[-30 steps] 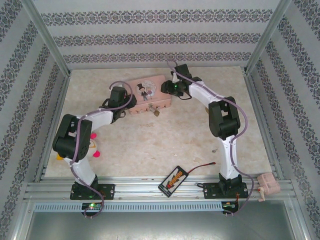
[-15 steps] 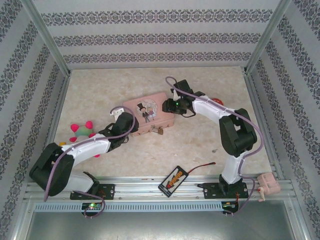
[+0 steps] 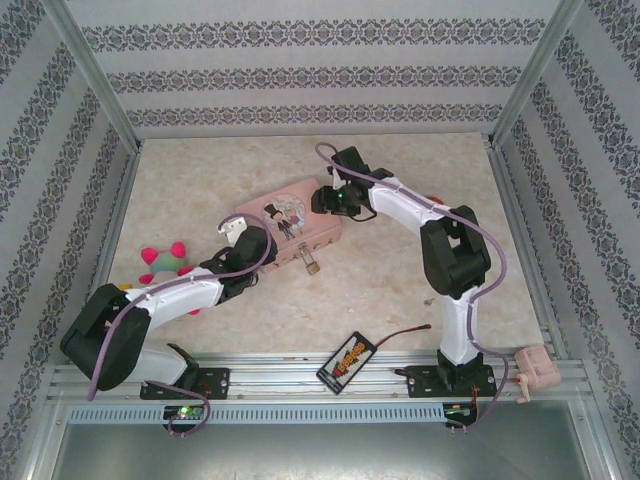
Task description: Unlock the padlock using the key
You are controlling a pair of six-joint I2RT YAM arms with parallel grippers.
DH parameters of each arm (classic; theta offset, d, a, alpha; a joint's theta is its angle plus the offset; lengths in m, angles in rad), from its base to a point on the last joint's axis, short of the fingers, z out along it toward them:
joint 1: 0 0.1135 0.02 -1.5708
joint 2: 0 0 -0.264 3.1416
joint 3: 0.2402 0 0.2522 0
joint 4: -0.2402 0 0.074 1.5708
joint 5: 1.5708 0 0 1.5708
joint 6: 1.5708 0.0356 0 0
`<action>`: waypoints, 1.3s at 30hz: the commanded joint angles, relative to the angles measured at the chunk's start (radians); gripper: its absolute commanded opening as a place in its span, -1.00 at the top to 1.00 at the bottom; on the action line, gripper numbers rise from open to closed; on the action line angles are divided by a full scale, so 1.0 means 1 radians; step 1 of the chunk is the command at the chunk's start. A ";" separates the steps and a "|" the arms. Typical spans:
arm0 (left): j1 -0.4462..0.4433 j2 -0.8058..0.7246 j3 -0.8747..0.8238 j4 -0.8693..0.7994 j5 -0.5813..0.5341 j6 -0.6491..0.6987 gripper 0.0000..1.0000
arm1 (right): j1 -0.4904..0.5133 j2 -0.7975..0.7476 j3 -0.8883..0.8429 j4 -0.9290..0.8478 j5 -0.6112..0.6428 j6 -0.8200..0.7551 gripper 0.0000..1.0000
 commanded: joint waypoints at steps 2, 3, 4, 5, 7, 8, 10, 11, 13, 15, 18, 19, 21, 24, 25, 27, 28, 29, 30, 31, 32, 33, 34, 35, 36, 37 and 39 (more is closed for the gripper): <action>0.002 0.027 0.055 0.090 0.048 0.038 -0.09 | 0.024 0.032 0.069 -0.033 -0.043 -0.024 -0.25; 0.004 0.022 0.055 0.086 0.042 0.035 -0.09 | 0.022 0.027 0.064 -0.034 -0.036 -0.024 -0.28; 0.006 0.015 0.053 0.085 0.036 0.034 -0.10 | 0.019 0.018 0.056 -0.035 -0.025 -0.027 -0.32; 0.008 0.006 0.048 0.084 0.030 0.034 -0.10 | 0.015 0.008 0.046 -0.037 -0.013 -0.030 -0.37; 0.011 -0.009 0.043 0.076 0.020 0.041 -0.11 | 0.004 -0.012 0.032 -0.041 0.002 -0.041 -0.49; 0.015 -0.013 0.042 0.071 0.015 0.042 -0.11 | -0.002 -0.024 0.025 -0.046 0.009 -0.048 -0.55; 0.022 -0.019 0.037 0.067 0.013 0.047 -0.13 | -0.017 -0.042 0.023 -0.062 0.026 -0.066 -0.64; 0.026 -0.019 0.037 0.067 0.015 0.047 -0.13 | -0.026 -0.049 0.027 -0.076 0.043 -0.073 -0.68; 0.034 -0.020 0.035 0.068 0.014 0.049 -0.13 | -0.043 -0.062 0.038 -0.102 0.067 -0.085 -0.74; 0.038 -0.020 0.035 0.070 0.011 0.054 -0.14 | -0.060 -0.074 0.049 -0.126 0.085 -0.094 -0.79; 0.043 -0.028 0.038 0.061 -0.003 0.058 -0.16 | -0.082 -0.102 0.053 -0.159 0.121 -0.101 -0.80; 0.046 -0.031 0.040 0.061 -0.005 0.061 -0.17 | -0.088 -0.120 0.048 -0.172 0.140 -0.104 -0.80; 0.052 -0.030 0.043 0.060 -0.010 0.071 -0.18 | -0.095 -0.161 0.023 -0.197 0.189 -0.104 -0.78; 0.071 -0.021 0.045 0.067 -0.005 0.083 -0.19 | -0.108 -0.261 -0.076 -0.214 0.254 -0.080 -0.73; 0.080 -0.014 0.045 0.072 -0.003 0.086 -0.19 | -0.114 -0.303 -0.126 -0.213 0.270 -0.070 -0.71; 0.099 0.002 0.048 0.086 0.017 0.095 -0.19 | -0.127 -0.388 -0.223 -0.215 0.293 -0.048 -0.67; 0.105 0.012 0.051 0.093 0.023 0.100 -0.19 | -0.134 -0.436 -0.275 -0.218 0.305 -0.037 -0.65; 0.113 0.022 0.054 0.098 0.028 0.103 -0.19 | -0.144 -0.482 -0.328 -0.223 0.315 -0.026 -0.61; 0.120 0.033 0.058 0.105 0.038 0.106 -0.19 | -0.152 -0.522 -0.371 -0.230 0.320 -0.015 -0.57; 0.127 0.046 0.061 0.112 0.048 0.111 -0.18 | -0.160 -0.568 -0.421 -0.242 0.327 -0.001 -0.53; 0.135 0.058 0.066 0.117 0.057 0.113 -0.18 | -0.167 -0.612 -0.467 -0.256 0.334 0.012 -0.48; 0.141 0.070 0.069 0.123 0.068 0.114 -0.18 | -0.173 -0.650 -0.506 -0.270 0.343 0.024 -0.44; 0.150 0.082 0.073 0.130 0.078 0.116 -0.18 | -0.179 -0.692 -0.548 -0.289 0.355 0.044 -0.39; 0.157 0.093 0.075 0.139 0.087 0.118 -0.17 | -0.186 -0.733 -0.591 -0.307 0.368 0.065 -0.34; 0.162 0.101 0.078 0.143 0.094 0.121 -0.17 | -0.192 -0.768 -0.624 -0.319 0.373 0.080 -0.31; 0.170 0.109 0.083 0.146 0.101 0.124 -0.17 | -0.198 -0.806 -0.659 -0.338 0.390 0.102 -0.28; 0.182 0.123 0.091 0.147 0.110 0.131 -0.17 | -0.211 -0.872 -0.723 -0.364 0.412 0.143 -0.25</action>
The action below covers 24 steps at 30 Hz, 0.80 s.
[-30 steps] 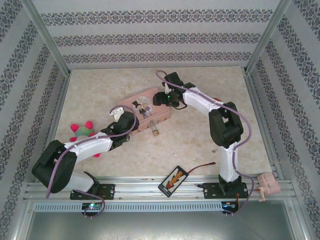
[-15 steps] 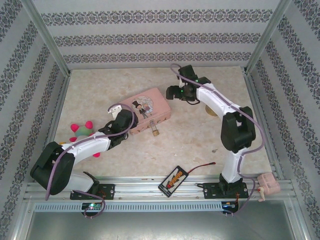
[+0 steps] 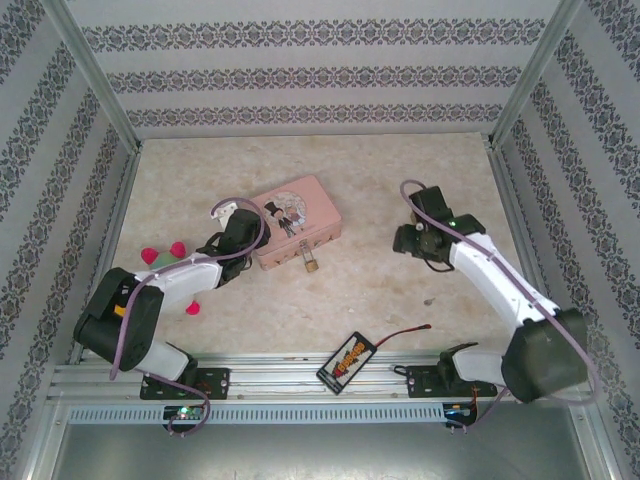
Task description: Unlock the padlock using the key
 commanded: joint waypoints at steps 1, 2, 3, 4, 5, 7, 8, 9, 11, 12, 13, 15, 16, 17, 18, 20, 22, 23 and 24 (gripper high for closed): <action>0.030 0.022 0.038 0.039 0.027 0.038 -0.17 | -0.021 -0.099 -0.097 -0.082 0.071 0.103 -0.23; 0.038 0.026 0.041 0.041 0.031 0.044 -0.17 | -0.028 -0.127 -0.131 -0.081 0.065 0.124 -0.21; 0.044 0.031 0.043 0.043 0.035 0.049 -0.17 | -0.034 -0.148 -0.159 -0.079 0.059 0.141 -0.18; 0.052 0.037 0.049 0.043 0.043 0.053 -0.17 | -0.039 -0.167 -0.186 -0.077 0.052 0.161 -0.15; 0.062 0.045 0.054 0.043 0.050 0.055 -0.17 | -0.043 -0.179 -0.212 -0.073 0.043 0.177 -0.13; 0.076 0.060 0.061 0.048 0.060 0.062 -0.17 | -0.053 -0.194 -0.248 -0.069 0.032 0.205 -0.07; 0.082 0.069 0.067 0.049 0.062 0.066 -0.16 | -0.057 -0.197 -0.264 -0.064 0.027 0.216 -0.03; 0.089 0.079 0.074 0.049 0.068 0.070 -0.16 | -0.058 -0.198 -0.278 -0.060 0.020 0.227 0.00; 0.103 0.098 0.087 0.053 0.081 0.076 -0.15 | -0.058 -0.196 -0.301 -0.044 0.005 0.249 0.07; 0.109 0.109 0.094 0.058 0.088 0.079 -0.15 | -0.058 -0.193 -0.313 -0.033 -0.002 0.260 0.10; 0.115 0.116 0.100 0.060 0.094 0.081 -0.14 | -0.059 -0.190 -0.322 -0.025 -0.004 0.271 0.13; 0.123 0.132 0.114 0.063 0.108 0.082 -0.15 | -0.059 -0.178 -0.346 -0.002 -0.006 0.294 0.18; 0.127 0.136 0.119 0.063 0.113 0.083 -0.15 | -0.060 -0.174 -0.356 0.008 -0.009 0.301 0.19; 0.130 0.139 0.124 0.062 0.118 0.082 -0.14 | -0.059 -0.170 -0.368 0.021 -0.010 0.309 0.19; 0.135 0.138 0.129 0.060 0.124 0.082 -0.15 | -0.059 -0.165 -0.379 0.029 -0.010 0.318 0.20; 0.140 0.125 0.134 0.056 0.132 0.082 -0.15 | -0.059 -0.163 -0.396 0.038 -0.013 0.329 0.20; 0.140 0.104 0.136 0.046 0.133 0.085 -0.19 | -0.060 -0.166 -0.416 0.052 -0.019 0.339 0.20; 0.142 0.090 0.137 0.037 0.133 0.087 -0.22 | -0.062 -0.169 -0.425 0.061 -0.023 0.342 0.20; 0.142 0.074 0.136 0.027 0.132 0.086 -0.25 | -0.062 -0.169 -0.432 0.070 -0.026 0.346 0.19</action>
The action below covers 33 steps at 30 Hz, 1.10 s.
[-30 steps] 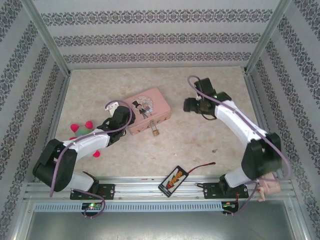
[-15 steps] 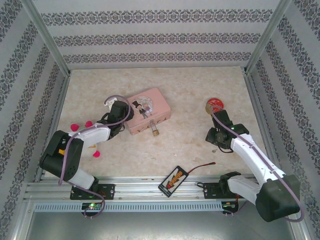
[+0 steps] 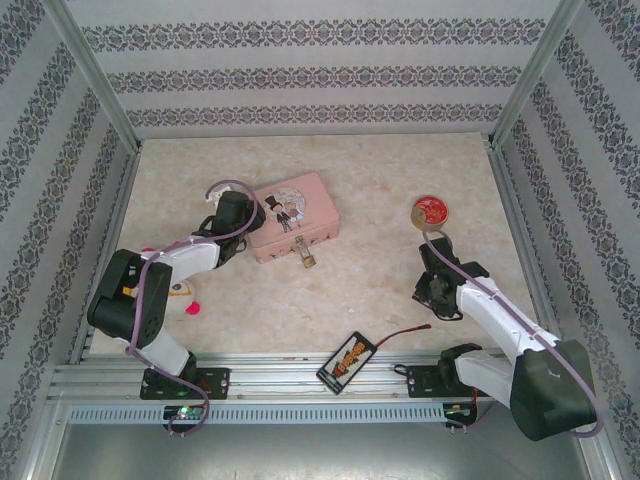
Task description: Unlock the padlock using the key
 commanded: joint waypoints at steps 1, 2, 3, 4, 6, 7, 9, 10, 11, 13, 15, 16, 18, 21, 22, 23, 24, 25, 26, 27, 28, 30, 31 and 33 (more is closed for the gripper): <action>0.013 -0.060 0.021 -0.030 0.006 0.020 -0.28 | -0.010 -0.001 -0.029 0.044 -0.016 0.041 0.18; 0.013 -0.077 0.021 -0.041 0.009 0.019 -0.33 | -0.010 0.001 -0.033 0.056 -0.019 0.047 0.18; 0.012 -0.097 0.016 -0.050 0.010 0.017 -0.38 | -0.010 0.004 -0.038 0.068 -0.022 0.051 0.17; 0.012 -0.115 0.012 -0.057 0.010 0.015 -0.44 | -0.009 0.006 -0.042 0.077 -0.024 0.056 0.17; 0.013 -0.163 0.001 -0.072 0.007 0.015 -0.63 | -0.011 0.014 -0.053 0.095 -0.030 0.064 0.17; 0.014 -0.183 -0.005 -0.081 0.006 0.017 -0.72 | -0.011 0.016 -0.057 0.100 -0.030 0.066 0.17; 0.013 -0.233 -0.015 -0.102 0.001 0.021 -0.96 | -0.012 0.020 -0.064 0.112 -0.030 0.069 0.17; 0.013 -0.255 -0.021 -0.109 -0.001 0.022 -0.99 | -0.011 0.021 -0.063 0.113 -0.029 0.071 0.17; 0.012 -0.276 -0.030 -0.117 -0.004 0.024 -0.99 | -0.012 0.019 -0.063 0.114 -0.024 0.072 0.17; 0.013 -0.321 -0.048 -0.123 -0.008 0.023 -0.99 | -0.011 0.017 -0.060 0.117 -0.019 0.072 0.17; 0.012 -0.357 -0.064 -0.129 -0.011 0.021 -0.99 | -0.012 0.020 -0.058 0.126 -0.015 0.073 0.17; 0.012 -0.371 -0.068 -0.133 -0.012 0.021 -0.99 | -0.013 0.023 -0.058 0.128 -0.012 0.075 0.18; 0.013 -0.392 -0.074 -0.141 -0.011 0.025 -0.99 | -0.013 0.034 -0.058 0.139 -0.009 0.078 0.18; 0.013 -0.407 -0.078 -0.150 -0.012 0.030 -0.99 | -0.014 0.058 -0.050 0.142 0.004 0.080 0.19; 0.012 -0.408 -0.079 -0.151 -0.012 0.031 -0.99 | -0.014 0.065 -0.045 0.141 0.009 0.079 0.19; 0.013 -0.410 -0.081 -0.151 -0.011 0.032 -0.99 | -0.014 0.073 -0.042 0.137 0.012 0.079 0.19; 0.013 -0.410 -0.081 -0.152 -0.009 0.030 -0.99 | -0.016 0.079 -0.040 0.134 0.017 0.081 0.20; 0.013 -0.410 -0.083 -0.152 -0.008 0.028 -0.99 | -0.015 0.084 -0.038 0.133 0.020 0.080 0.20; 0.013 -0.410 -0.084 -0.150 -0.006 0.025 -0.99 | -0.018 0.089 -0.037 0.134 0.021 0.081 0.20; 0.012 -0.409 -0.085 -0.148 -0.005 0.024 -0.99 | -0.018 0.095 -0.035 0.137 0.023 0.080 0.21; 0.013 -0.409 -0.088 -0.143 -0.003 0.020 -0.99 | -0.020 0.098 -0.035 0.140 0.024 0.079 0.24; 0.013 -0.404 -0.091 -0.133 -0.001 0.017 -0.99 | -0.026 0.107 -0.031 0.148 0.025 0.075 0.31; 0.012 -0.404 -0.089 -0.131 0.001 0.018 -0.99 | -0.028 0.112 -0.029 0.150 0.025 0.072 0.36; 0.013 -0.401 -0.085 -0.131 0.006 0.017 -0.99 | -0.027 0.117 -0.026 0.151 0.020 0.067 0.46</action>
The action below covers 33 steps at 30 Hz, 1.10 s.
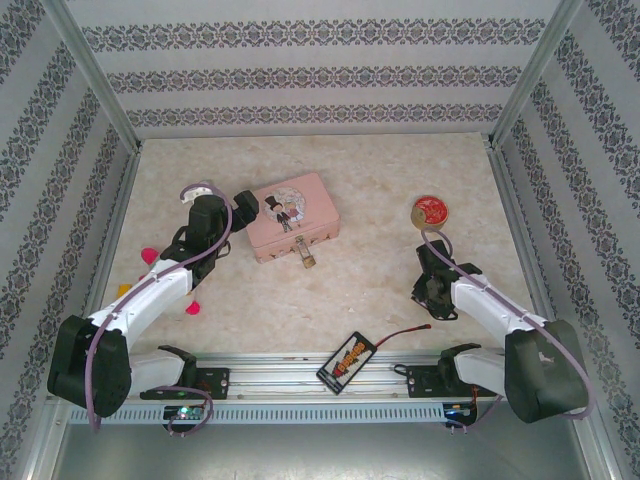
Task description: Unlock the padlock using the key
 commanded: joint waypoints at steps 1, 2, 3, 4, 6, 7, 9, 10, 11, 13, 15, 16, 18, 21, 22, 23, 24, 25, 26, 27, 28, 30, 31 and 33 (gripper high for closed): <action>0.013 -0.011 -0.001 -0.008 0.002 0.003 -0.99 | -0.008 0.021 0.016 0.028 0.022 -0.004 0.49; 0.012 -0.013 -0.001 -0.008 0.005 0.002 -0.99 | -0.008 0.020 0.016 0.027 0.020 -0.006 0.51; 0.012 -0.013 -0.002 -0.007 0.006 0.001 -0.99 | -0.008 0.016 0.015 0.025 0.022 -0.006 0.53; 0.013 -0.014 -0.001 -0.008 0.008 0.000 -0.99 | -0.009 0.012 0.013 0.022 0.023 -0.009 0.55; 0.014 -0.017 -0.003 -0.006 0.009 -0.002 -0.99 | -0.008 -0.002 0.011 0.013 0.029 -0.014 0.59; 0.012 -0.017 -0.005 -0.005 0.008 -0.002 -0.99 | -0.008 -0.009 0.010 0.009 0.031 -0.016 0.62; 0.012 -0.019 -0.006 -0.003 0.011 -0.007 -0.99 | -0.008 -0.025 0.009 -0.004 0.037 -0.020 0.66; 0.013 -0.019 -0.006 -0.003 0.012 -0.008 -0.99 | -0.008 -0.032 0.008 -0.008 0.038 -0.022 0.67; 0.013 -0.018 -0.007 -0.002 0.012 -0.008 -0.99 | -0.009 -0.040 0.007 -0.012 0.040 -0.027 0.68; 0.013 -0.018 -0.007 -0.002 0.014 -0.010 -0.99 | -0.008 -0.054 0.008 -0.023 0.044 -0.032 0.70; 0.013 -0.019 -0.009 0.001 0.012 -0.010 -0.99 | -0.009 -0.064 0.010 -0.033 0.051 -0.037 0.71; 0.013 -0.019 -0.009 0.001 0.012 -0.012 -0.99 | -0.009 -0.069 0.011 -0.035 0.051 -0.041 0.71; 0.014 -0.018 -0.008 0.003 0.012 -0.011 -0.99 | -0.009 -0.072 0.013 -0.037 0.051 -0.047 0.72; 0.012 -0.021 -0.007 0.003 0.012 -0.013 -0.99 | -0.006 -0.072 0.019 -0.036 0.046 -0.058 0.79; 0.013 -0.021 -0.007 0.003 0.012 -0.012 -0.99 | -0.006 -0.072 0.022 -0.034 0.042 -0.065 0.85; 0.012 -0.022 -0.007 0.003 0.012 -0.013 -0.99 | -0.004 -0.072 0.026 -0.032 0.037 -0.072 0.92; 0.013 -0.022 -0.008 0.003 0.012 -0.013 -0.99 | 0.000 -0.072 0.031 -0.029 0.032 -0.084 0.97; 0.013 -0.023 -0.006 0.001 0.012 -0.013 -0.99 | 0.001 -0.074 0.035 -0.024 0.025 -0.099 1.00; 0.013 -0.024 -0.006 -0.001 0.014 -0.013 -0.99 | 0.007 -0.076 0.042 -0.017 0.017 -0.116 1.00; 0.013 -0.026 -0.003 -0.006 0.017 -0.013 -0.99 | 0.013 -0.082 0.049 -0.002 0.002 -0.141 1.00; 0.013 -0.029 0.000 -0.010 0.018 -0.011 -0.99 | 0.023 -0.087 0.054 0.014 -0.013 -0.164 1.00; 0.014 -0.039 0.006 -0.022 0.025 -0.002 -0.99 | 0.047 -0.106 0.068 0.062 -0.048 -0.216 1.00; 0.015 -0.045 0.008 -0.029 0.027 -0.001 -0.99 | 0.059 -0.115 0.072 0.085 -0.065 -0.237 1.00; 0.020 -0.065 0.014 -0.040 0.038 0.006 -0.99 | 0.087 -0.139 0.083 0.151 -0.117 -0.288 1.00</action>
